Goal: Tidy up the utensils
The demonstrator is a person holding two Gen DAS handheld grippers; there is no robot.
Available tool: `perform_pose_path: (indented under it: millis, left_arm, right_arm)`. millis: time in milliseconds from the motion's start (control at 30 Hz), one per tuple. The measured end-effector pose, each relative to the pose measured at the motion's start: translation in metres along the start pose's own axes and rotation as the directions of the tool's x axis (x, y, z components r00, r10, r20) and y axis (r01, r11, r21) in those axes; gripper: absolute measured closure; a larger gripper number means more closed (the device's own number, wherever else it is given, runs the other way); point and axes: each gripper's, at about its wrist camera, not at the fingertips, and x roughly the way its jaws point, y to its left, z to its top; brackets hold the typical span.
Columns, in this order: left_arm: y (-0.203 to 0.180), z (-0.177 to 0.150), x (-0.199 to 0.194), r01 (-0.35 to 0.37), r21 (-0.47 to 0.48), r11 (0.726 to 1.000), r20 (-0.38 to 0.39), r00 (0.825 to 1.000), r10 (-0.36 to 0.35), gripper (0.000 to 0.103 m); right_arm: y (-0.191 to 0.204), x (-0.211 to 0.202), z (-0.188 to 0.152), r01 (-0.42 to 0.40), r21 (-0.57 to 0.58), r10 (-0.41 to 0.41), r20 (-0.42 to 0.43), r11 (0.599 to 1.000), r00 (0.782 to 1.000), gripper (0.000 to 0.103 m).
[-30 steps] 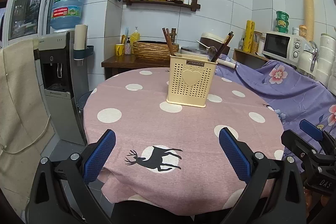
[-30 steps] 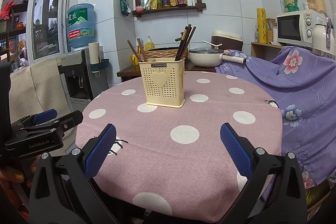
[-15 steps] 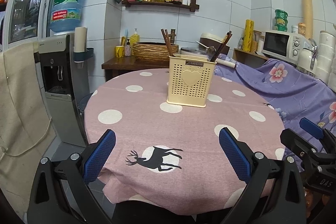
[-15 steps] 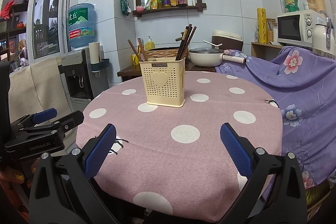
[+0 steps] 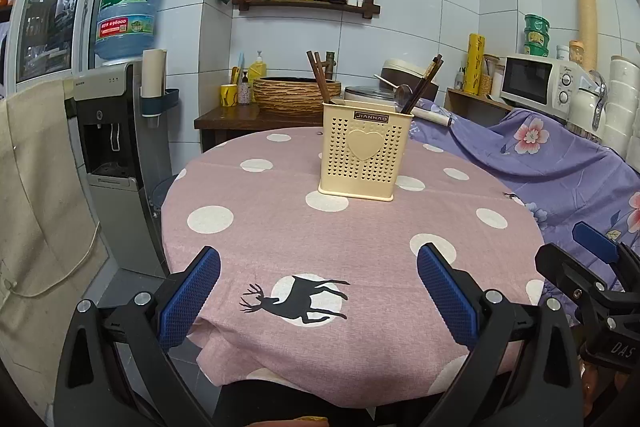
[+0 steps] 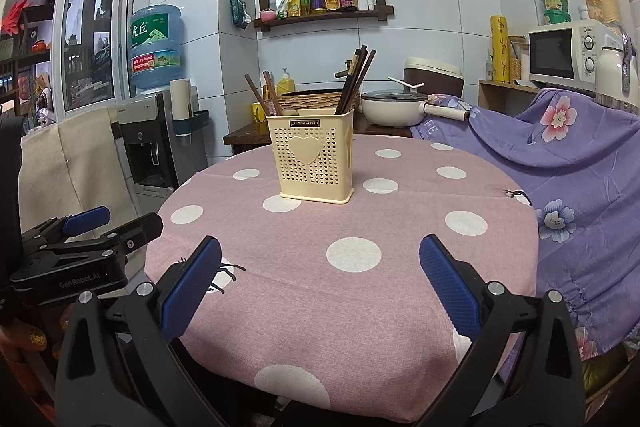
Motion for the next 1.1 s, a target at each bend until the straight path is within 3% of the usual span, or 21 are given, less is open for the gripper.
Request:
perform_pose_path:
  millis: [1100]
  left_arm:
    - [-0.0018,-0.0030,0.0031,-0.001,0.001,1.000,-0.008,1.000,0.001,0.006]
  right_arm:
    - [-0.0010,0.0046,-0.0013,-0.004,-0.001,0.004,-0.014,1.000,1.000,0.006]
